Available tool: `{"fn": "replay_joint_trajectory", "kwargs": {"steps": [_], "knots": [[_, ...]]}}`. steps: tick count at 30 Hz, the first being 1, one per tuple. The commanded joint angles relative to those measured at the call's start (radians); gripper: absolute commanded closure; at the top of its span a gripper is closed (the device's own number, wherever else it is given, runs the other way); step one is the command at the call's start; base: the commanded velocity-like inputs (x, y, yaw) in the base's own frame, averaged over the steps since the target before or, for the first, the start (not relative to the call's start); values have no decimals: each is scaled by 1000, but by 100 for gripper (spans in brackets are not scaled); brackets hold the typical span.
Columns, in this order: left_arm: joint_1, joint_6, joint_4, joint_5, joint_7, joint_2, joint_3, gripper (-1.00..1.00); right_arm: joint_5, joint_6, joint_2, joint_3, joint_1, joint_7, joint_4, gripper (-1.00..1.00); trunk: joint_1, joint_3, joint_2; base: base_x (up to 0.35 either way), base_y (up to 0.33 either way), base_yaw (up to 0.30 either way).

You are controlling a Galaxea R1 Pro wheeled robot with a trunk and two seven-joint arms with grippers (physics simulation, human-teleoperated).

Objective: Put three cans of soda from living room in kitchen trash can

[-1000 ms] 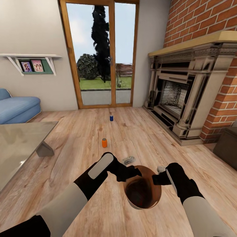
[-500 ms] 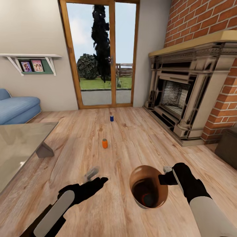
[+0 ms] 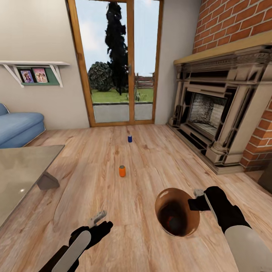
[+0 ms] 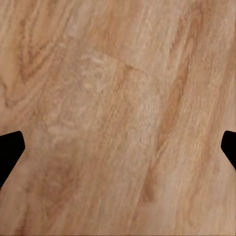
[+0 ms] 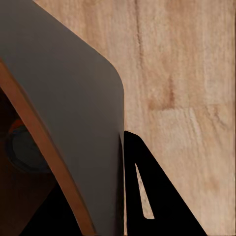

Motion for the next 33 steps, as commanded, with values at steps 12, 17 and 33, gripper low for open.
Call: {"fn": "replay_joint_trajectory", "kwargs": {"steps": [12,17,33], "knots": [[-20,8,69,-5,-19,-3,-2,-100,-23,-29,-1,-3,0,6,-28,100,0,0,0,347,1,0],[-64,11,189,-4,-34,-44,-6,-100,-23,-28,0,-2,1,6,-52,100,0,0,0,348,0,0],[-121,10,317,-113,-25,-117,-10,-100,-21,-12,1,-2,3,4,-87,100,0,0,0,348,0,-35]]}}
